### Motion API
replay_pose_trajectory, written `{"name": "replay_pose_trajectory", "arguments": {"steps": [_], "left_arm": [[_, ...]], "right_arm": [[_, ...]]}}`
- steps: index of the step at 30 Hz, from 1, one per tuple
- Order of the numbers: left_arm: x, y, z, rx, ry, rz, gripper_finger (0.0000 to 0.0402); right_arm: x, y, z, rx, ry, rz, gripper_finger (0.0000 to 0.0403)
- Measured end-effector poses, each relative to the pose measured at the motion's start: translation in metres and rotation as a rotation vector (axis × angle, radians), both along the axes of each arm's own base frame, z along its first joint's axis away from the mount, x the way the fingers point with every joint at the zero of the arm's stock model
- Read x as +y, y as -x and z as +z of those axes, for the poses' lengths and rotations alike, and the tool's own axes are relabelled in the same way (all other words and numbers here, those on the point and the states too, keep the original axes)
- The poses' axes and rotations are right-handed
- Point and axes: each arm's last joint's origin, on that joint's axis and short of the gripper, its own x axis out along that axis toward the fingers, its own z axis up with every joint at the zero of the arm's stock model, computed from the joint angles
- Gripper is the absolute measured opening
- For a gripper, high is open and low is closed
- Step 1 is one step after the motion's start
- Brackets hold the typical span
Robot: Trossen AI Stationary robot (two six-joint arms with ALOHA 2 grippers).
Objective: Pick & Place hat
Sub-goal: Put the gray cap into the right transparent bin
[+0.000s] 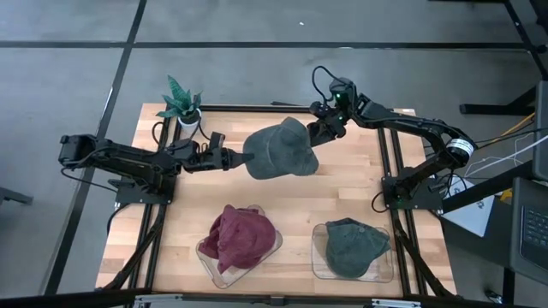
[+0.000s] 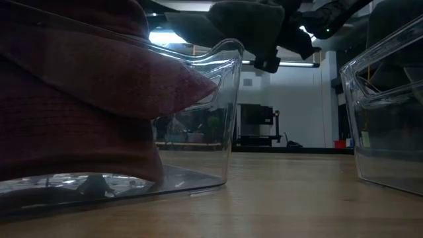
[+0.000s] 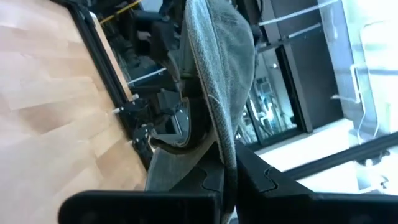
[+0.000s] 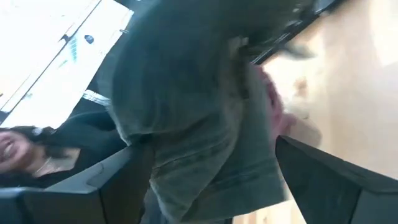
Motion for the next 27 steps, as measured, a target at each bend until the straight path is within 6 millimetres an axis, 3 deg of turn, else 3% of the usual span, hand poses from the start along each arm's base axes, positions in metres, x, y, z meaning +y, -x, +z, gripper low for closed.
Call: {"name": "replay_pose_trajectory", "arguments": {"steps": [8, 14, 20, 27], "left_arm": [[0.009, 0.001, 0.0, -0.005, 0.044, 0.006, 0.0006], [0.01, 0.001, 0.0, -0.007, 0.052, 0.023, 0.0006], [0.01, 0.001, 0.0, -0.013, 0.047, 0.031, 0.0006], [0.01, 0.001, 0.003, -0.033, 0.032, 0.033, 0.0006]], "right_arm": [[0.0, -0.001, 0.009, -0.046, -0.011, 0.045, 0.0314], [-0.003, -0.005, 0.019, -0.081, 0.009, -0.048, 0.0314], [-0.002, -0.008, 0.019, -0.079, 0.02, -0.115, 0.0314], [0.001, -0.008, 0.019, -0.096, 0.03, -0.06, 0.0314]]}}
